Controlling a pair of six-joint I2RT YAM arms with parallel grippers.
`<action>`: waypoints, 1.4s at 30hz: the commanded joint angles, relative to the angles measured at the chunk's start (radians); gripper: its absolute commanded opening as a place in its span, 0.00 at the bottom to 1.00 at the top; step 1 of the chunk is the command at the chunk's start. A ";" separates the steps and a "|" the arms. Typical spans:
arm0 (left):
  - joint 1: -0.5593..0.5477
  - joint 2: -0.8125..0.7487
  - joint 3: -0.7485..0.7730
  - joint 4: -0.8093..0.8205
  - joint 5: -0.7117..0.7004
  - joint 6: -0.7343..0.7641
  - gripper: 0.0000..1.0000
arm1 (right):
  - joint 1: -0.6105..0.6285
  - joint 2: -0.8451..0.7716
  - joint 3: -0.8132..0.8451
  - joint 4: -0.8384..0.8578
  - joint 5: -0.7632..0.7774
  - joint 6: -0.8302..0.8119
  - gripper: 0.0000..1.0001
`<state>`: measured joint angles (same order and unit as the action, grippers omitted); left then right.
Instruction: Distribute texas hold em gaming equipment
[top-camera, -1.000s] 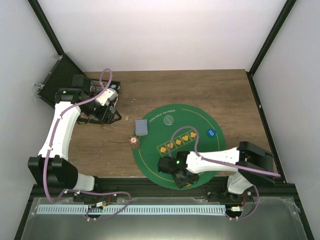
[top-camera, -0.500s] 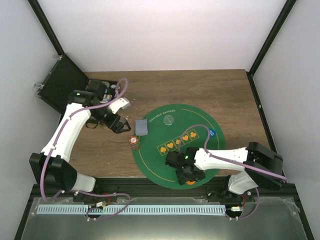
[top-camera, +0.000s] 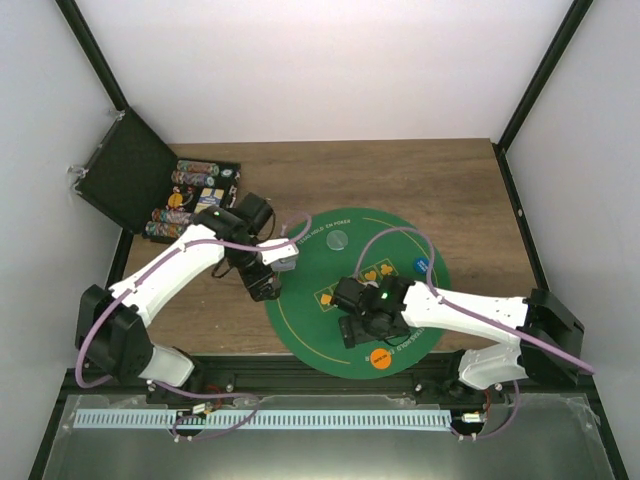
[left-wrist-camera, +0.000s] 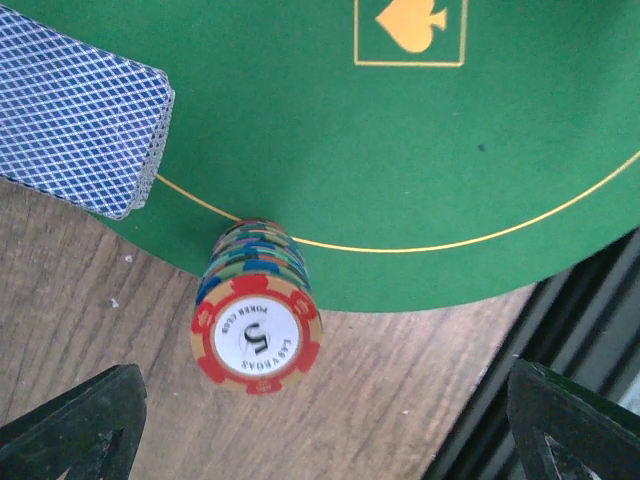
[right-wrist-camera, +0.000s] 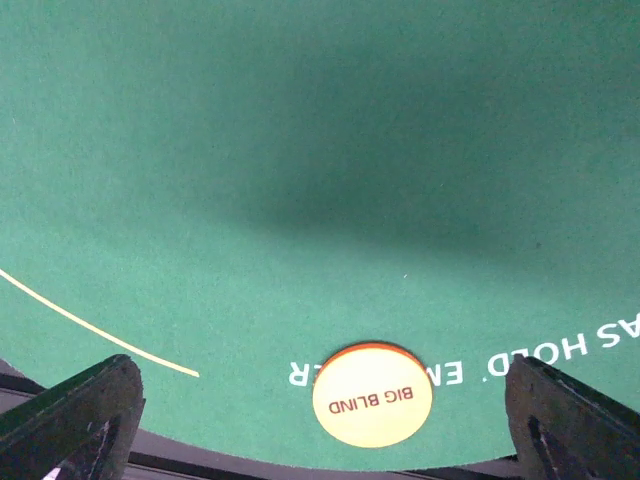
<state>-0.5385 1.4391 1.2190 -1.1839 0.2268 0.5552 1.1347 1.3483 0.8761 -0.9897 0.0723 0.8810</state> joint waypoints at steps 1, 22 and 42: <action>-0.042 0.036 -0.055 0.129 -0.143 -0.012 0.99 | -0.034 -0.033 0.018 -0.010 0.045 -0.039 1.00; -0.050 0.155 -0.162 0.249 -0.124 -0.020 0.68 | -0.057 0.037 0.009 0.063 0.018 -0.127 1.00; -0.053 0.183 -0.057 0.137 -0.146 -0.023 0.00 | -0.140 -0.016 -0.019 0.116 -0.002 -0.193 1.00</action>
<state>-0.5861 1.6188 1.0966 -0.9909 0.0906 0.5316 1.0462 1.3727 0.8661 -0.9115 0.0765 0.7288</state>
